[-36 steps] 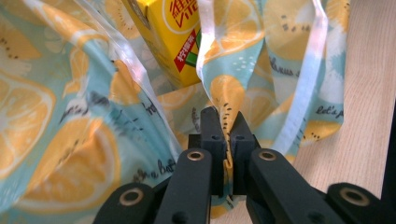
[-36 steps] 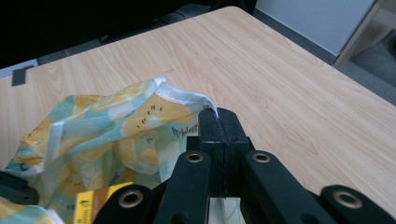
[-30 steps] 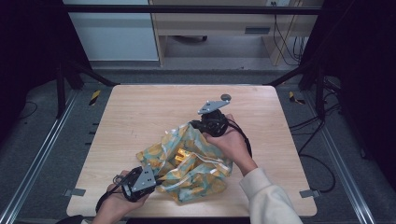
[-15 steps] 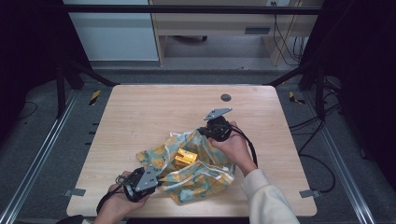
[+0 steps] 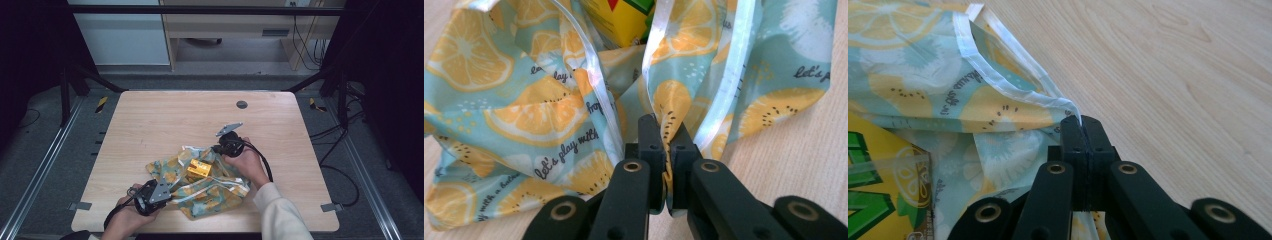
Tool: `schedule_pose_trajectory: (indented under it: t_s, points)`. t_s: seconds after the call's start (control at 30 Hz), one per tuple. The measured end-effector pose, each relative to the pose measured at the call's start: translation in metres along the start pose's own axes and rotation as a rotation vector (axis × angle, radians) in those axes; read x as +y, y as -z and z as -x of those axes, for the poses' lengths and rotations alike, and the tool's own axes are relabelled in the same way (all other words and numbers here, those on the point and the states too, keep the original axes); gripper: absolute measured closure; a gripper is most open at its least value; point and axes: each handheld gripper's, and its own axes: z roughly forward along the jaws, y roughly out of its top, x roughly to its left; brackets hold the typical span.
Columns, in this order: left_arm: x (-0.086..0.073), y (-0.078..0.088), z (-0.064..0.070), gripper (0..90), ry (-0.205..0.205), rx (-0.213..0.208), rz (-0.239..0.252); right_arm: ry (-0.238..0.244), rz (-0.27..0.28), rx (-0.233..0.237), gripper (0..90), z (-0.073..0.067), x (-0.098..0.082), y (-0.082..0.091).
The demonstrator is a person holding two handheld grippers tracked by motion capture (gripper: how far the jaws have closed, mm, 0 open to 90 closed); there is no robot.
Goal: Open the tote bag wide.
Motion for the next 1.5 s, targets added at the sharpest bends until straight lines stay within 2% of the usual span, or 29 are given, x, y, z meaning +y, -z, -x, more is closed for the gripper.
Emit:
schedule_pose_trajectory:
  t_s: [0.1, 0.17, 0.23, 0.3, 0.37, 0.43, 0.5, 0.53, 0.57, 0.63, 0.67, 0.7, 0.77, 0.83, 0.97, 1.1, 1.17, 1.27, 1.33, 1.37, 1.4, 1.5]
  points:
    - [0.0, -0.001, 0.002, 88.7, -0.022, -0.004, -0.019, 0.001, -0.008, -0.008, 90.0, -0.002, -0.002, -0.003]
    - [-0.001, -0.002, 0.003, 88.8, -0.036, -0.033, -0.02, 0.017, -0.007, -0.017, 90.0, -0.004, -0.003, -0.006]
    - [-0.001, -0.003, 0.005, 88.9, -0.034, -0.041, -0.017, 0.036, -0.029, -0.026, 90.0, -0.007, -0.004, -0.009]
    - [-0.002, -0.001, 0.005, 88.4, -0.034, -0.042, -0.016, 0.036, -0.016, -0.017, 89.2, -0.007, -0.004, -0.01]
    - [-0.003, 0.0, 0.005, 86.2, -0.028, -0.024, -0.015, 0.029, 0.002, -0.031, 79.7, -0.007, -0.003, -0.007]
    - [-0.004, 0.003, 0.004, 77.8, -0.006, -0.007, -0.005, 0.019, 0.04, -0.047, 64.9, -0.006, 0.0, -0.002]
    - [-0.003, 0.004, 0.004, 66.4, 0.025, 0.009, 0.051, -0.004, 0.08, -0.081, 50.0, -0.004, 0.004, 0.009]
    - [-0.002, 0.006, 0.004, 61.5, 0.038, 0.003, 0.075, -0.011, 0.097, -0.087, 46.3, -0.003, 0.005, 0.014]
    - [-0.001, 0.009, 0.004, 55.8, 0.043, 0.027, 0.09, -0.018, 0.114, -0.097, 40.6, -0.002, 0.007, 0.02]
    - [0.001, 0.013, 0.003, 43.9, 0.068, 0.043, 0.132, -0.034, 0.138, -0.112, 34.1, -0.001, 0.011, 0.034]
    - [0.002, 0.014, 0.003, 38.6, 0.092, 0.037, 0.155, -0.031, 0.151, -0.117, 31.8, -0.001, 0.012, 0.041]
    - [0.003, 0.016, 0.002, 36.5, 0.099, 0.035, 0.18, -0.033, 0.166, -0.129, 29.3, -0.002, 0.014, 0.048]
    - [0.005, 0.019, 0.001, 32.2, 0.126, 0.051, 0.225, -0.044, 0.192, -0.131, 28.4, -0.003, 0.014, 0.063]
    - [0.006, 0.023, 0.0, 30.2, 0.138, 0.062, 0.247, -0.05, 0.213, -0.138, 28.5, -0.007, 0.013, 0.078]
    - [0.009, 0.028, 0.001, 28.1, 0.14, 0.08, 0.276, -0.051, 0.223, -0.137, 30.0, -0.019, 0.002, 0.1]
    - [0.015, 0.031, 0.004, 28.5, 0.137, 0.075, 0.309, -0.046, 0.243, -0.116, 36.1, -0.034, -0.012, 0.119]
    - [0.018, 0.029, 0.007, 28.8, 0.13, 0.065, 0.307, -0.046, 0.256, -0.095, 39.0, -0.041, -0.02, 0.127]
    - [0.021, 0.023, 0.011, 29.8, 0.105, 0.054, 0.283, -0.044, 0.26, -0.051, 40.2, -0.053, -0.034, 0.135]
    - [0.022, 0.019, 0.012, 34.0, 0.091, 0.059, 0.266, -0.038, 0.258, -0.032, 42.2, -0.062, -0.044, 0.138]
    - [0.023, 0.017, 0.011, 36.0, 0.089, 0.067, 0.257, -0.025, 0.252, -0.026, 43.6, -0.067, -0.049, 0.137]
    - [0.023, 0.014, 0.009, 36.1, 0.095, 0.057, 0.254, -0.012, 0.238, -0.023, 44.3, -0.07, -0.054, 0.136]
    - [0.025, 0.008, 0.004, 39.3, 0.1, 0.039, 0.275, 0.002, 0.22, 0.008, 45.7, -0.077, -0.067, 0.126]
